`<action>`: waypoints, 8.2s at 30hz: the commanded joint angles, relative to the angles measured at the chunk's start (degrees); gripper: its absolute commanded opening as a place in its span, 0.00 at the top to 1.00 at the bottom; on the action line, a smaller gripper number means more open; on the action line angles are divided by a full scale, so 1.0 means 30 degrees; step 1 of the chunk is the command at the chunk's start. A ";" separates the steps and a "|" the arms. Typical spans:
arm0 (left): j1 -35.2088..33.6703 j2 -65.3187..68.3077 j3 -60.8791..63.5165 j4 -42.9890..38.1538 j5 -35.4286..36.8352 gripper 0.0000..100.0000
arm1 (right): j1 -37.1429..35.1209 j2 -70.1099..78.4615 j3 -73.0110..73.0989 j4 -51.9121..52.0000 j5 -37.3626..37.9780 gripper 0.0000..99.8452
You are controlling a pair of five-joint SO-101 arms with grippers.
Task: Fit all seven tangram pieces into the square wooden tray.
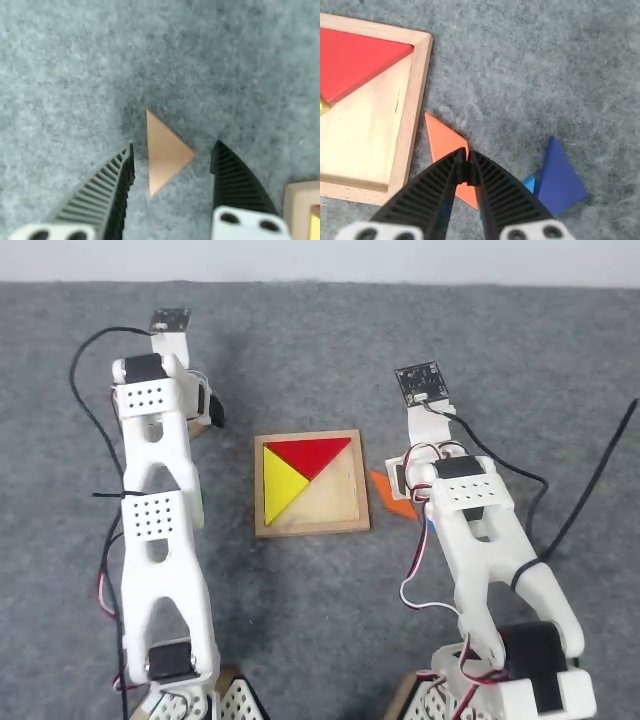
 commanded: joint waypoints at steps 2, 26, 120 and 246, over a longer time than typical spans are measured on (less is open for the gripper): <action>0.0059 -0.0381 -0.0835 0.0850 -0.0322 0.76 | 0.0132 -0.1070 -0.0059 -0.0454 -0.0117 0.99; 0.0088 -0.0410 -0.0425 0.0850 -0.0938 0.86 | 0.0161 -0.1070 -0.0059 -0.0513 -0.0117 0.99; -0.0352 -0.2462 0.3766 0.0791 0.1963 0.84 | 0.0190 -0.1216 -0.0059 -0.0396 0.0703 0.99; -0.1319 -2.7282 3.3040 -1.0491 0.8733 0.93 | -0.4059 -0.0601 -0.3077 0.0073 0.0703 0.99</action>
